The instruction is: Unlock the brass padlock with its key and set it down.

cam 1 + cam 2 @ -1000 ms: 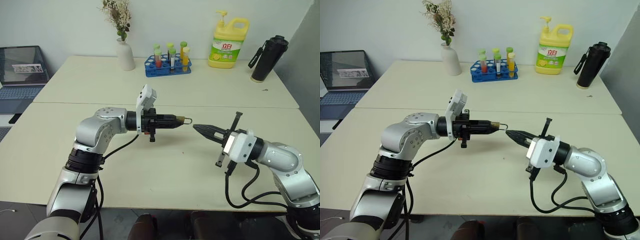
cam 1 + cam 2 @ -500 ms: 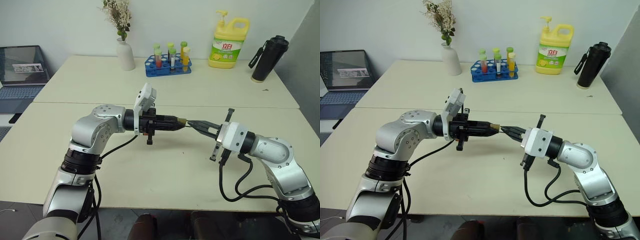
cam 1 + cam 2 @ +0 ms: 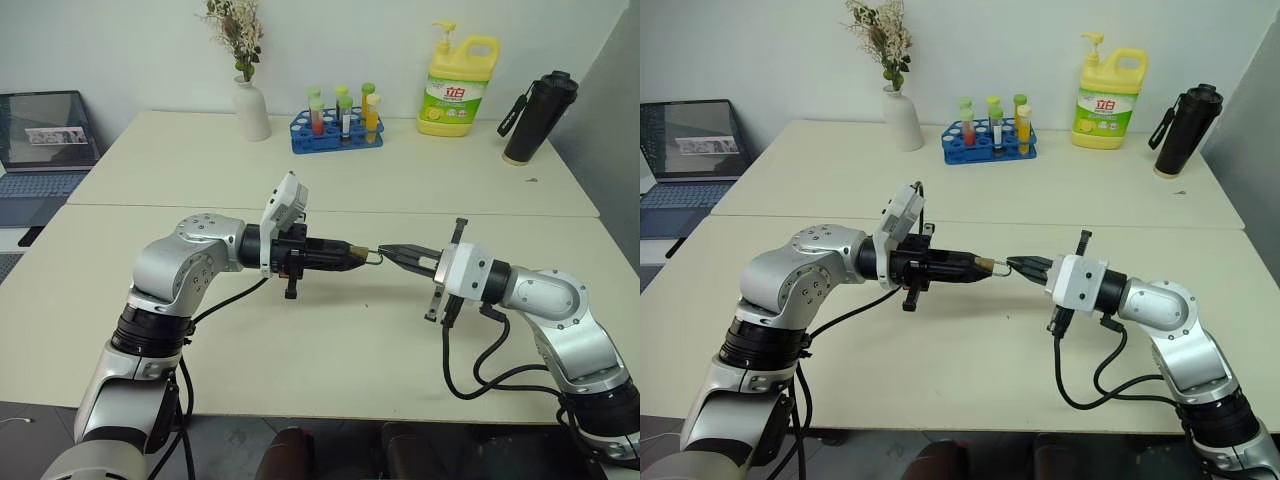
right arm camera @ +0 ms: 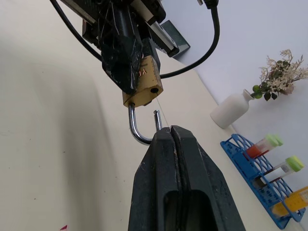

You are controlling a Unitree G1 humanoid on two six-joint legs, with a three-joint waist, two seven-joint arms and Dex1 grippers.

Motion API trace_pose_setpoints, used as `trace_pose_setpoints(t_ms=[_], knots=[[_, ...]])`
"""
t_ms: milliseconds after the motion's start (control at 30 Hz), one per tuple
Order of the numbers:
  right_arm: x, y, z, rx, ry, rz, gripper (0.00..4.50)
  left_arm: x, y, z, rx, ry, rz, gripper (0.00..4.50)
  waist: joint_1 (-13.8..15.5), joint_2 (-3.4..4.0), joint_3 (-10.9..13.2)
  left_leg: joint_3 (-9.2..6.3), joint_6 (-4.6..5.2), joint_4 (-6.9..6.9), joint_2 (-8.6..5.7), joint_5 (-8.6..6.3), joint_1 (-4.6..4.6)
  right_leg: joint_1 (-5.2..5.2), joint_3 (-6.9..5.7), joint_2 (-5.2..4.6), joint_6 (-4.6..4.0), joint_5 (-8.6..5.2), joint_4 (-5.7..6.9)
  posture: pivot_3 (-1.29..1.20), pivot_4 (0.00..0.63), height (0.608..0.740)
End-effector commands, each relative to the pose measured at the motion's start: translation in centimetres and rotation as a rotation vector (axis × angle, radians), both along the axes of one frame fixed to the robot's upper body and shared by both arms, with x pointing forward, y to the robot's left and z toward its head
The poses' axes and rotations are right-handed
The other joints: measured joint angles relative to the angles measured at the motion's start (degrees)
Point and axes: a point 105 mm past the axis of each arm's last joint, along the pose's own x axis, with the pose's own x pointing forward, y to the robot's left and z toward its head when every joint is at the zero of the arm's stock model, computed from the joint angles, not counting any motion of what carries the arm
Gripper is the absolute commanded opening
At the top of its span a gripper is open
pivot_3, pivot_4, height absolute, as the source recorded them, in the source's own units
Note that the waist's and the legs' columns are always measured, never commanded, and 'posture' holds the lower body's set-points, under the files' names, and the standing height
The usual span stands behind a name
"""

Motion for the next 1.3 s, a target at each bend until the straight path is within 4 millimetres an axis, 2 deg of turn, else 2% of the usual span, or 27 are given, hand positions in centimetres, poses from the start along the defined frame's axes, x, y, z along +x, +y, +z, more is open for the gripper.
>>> trace_pose_setpoints(t_ms=[33,800,1000,1067,1167,1300], knots=[[-0.9,0.5,0.7,-0.004,-0.028,0.062,0.00,-0.7,-0.2,1.1,-0.034,-0.026,-0.031,0.17,0.00,0.00,0.00,0.00,0.00,0.00,0.00,0.00,0.00,0.00,0.00,0.00,0.00,0.00,0.00,0.00,0.150,0.740],[-1.4,-0.2,-1.0,-0.029,0.019,0.059,0.00,-0.4,-0.2,1.5,-0.064,0.005,-0.008,0.17,0.00,0.00,0.00,0.00,0.00,0.00,0.00,0.00,0.00,0.00,0.00,0.00,0.00,0.00,0.00,0.00,0.150,0.740],[-0.6,-2.0,-2.5,-0.091,0.082,-0.021,0.00,1.0,0.0,0.8,-0.084,0.060,0.099,0.17,0.03,0.00,0.00,0.00,0.00,0.00,0.00,0.00,0.00,0.01,0.00,0.00,0.00,0.00,0.00,0.00,0.150,0.740],[-0.4,-2.6,-2.6,-0.087,0.098,-0.054,0.00,1.5,0.2,-0.3,-0.072,0.102,0.150,0.17,0.04,0.00,0.00,0.00,0.00,0.00,-0.01,0.00,0.00,0.01,0.00,-0.01,0.00,0.00,0.00,0.00,0.150,0.740],[-0.4,-3.2,-2.2,-0.053,0.125,-0.091,0.55,2.1,0.6,-2.5,-0.039,0.154,0.217,0.17,-0.16,0.00,0.00,0.02,0.01,0.00,0.00,0.00,0.03,0.01,0.04,-0.01,0.00,0.00,0.00,0.00,0.150,0.740],[-1.2,-3.2,-2.7,-0.067,0.180,-0.077,1.97,2.6,0.6,-4.6,-0.006,0.186,0.259,0.17,0.11,0.00,0.00,-0.05,0.00,-0.01,0.01,0.00,-0.01,-0.01,-0.03,0.00,0.00,0.00,0.00,0.00,0.150,0.740]])
